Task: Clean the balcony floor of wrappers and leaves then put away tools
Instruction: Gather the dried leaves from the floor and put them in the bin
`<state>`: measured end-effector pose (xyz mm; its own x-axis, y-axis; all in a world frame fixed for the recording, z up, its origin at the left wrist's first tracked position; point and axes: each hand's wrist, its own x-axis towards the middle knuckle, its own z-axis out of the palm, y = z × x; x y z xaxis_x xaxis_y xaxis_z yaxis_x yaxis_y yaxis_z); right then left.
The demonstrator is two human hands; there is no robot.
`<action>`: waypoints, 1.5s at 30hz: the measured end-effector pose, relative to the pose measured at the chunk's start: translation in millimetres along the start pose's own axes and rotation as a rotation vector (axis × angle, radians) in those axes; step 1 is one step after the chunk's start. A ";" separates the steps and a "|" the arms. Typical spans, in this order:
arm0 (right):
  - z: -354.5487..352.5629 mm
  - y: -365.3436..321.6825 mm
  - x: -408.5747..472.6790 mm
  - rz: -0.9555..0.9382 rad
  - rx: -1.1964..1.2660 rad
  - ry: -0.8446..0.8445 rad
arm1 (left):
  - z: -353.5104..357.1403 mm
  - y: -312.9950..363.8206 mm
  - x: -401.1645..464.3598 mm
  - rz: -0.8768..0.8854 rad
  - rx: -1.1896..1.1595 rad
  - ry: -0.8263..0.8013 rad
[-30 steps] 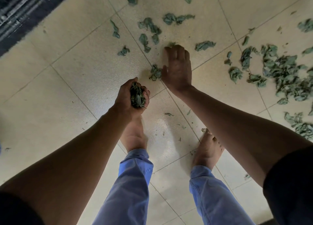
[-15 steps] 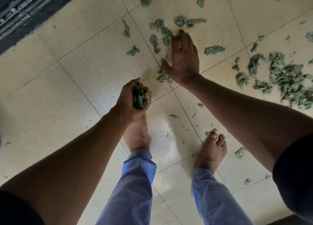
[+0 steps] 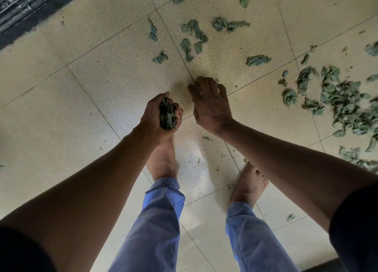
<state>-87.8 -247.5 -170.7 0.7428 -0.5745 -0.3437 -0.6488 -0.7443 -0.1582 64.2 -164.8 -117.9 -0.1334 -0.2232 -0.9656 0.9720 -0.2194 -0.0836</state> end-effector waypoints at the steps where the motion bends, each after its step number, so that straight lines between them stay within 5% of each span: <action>1: -0.4 2.2 -2.8 -0.007 -0.035 -0.010 | -0.6 -0.9 0.2 0.001 0.001 0.003; 11: 0.2 30.3 -8.5 -0.227 -0.237 -0.079 | -7.8 -4.2 -1.7 -0.006 0.024 -0.008; 21: -2.9 35.8 3.2 -0.287 -0.130 -0.099 | -17.6 -14.4 -3.5 -0.005 0.028 -0.006; 27: -0.5 31.9 9.4 -0.151 0.120 -0.032 | -22.2 -21.9 -7.5 -0.008 0.028 -0.010; 32: -20.5 21.4 4.2 0.233 0.633 0.134 | -21.1 -28.6 -11.1 0.014 0.027 -0.008; 37: -91.4 -22.8 -33.9 0.283 1.062 0.186 | -5.4 -38.9 -18.2 0.073 0.000 -0.012; 41: -111.1 -51.5 -57.5 0.222 0.996 0.153 | 16.1 -49.3 -31.5 0.124 0.164 -0.137; 45: -98.0 -58.6 -50.3 0.180 0.600 0.155 | 23.4 -47.7 -30.5 0.143 0.189 -0.153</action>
<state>-71.0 -208.3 -53.4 0.6000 -0.7486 -0.2821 -0.7115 -0.3381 -0.6160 17.3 -169.7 -78.7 -0.0386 -0.4021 -0.9148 0.9319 -0.3449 0.1123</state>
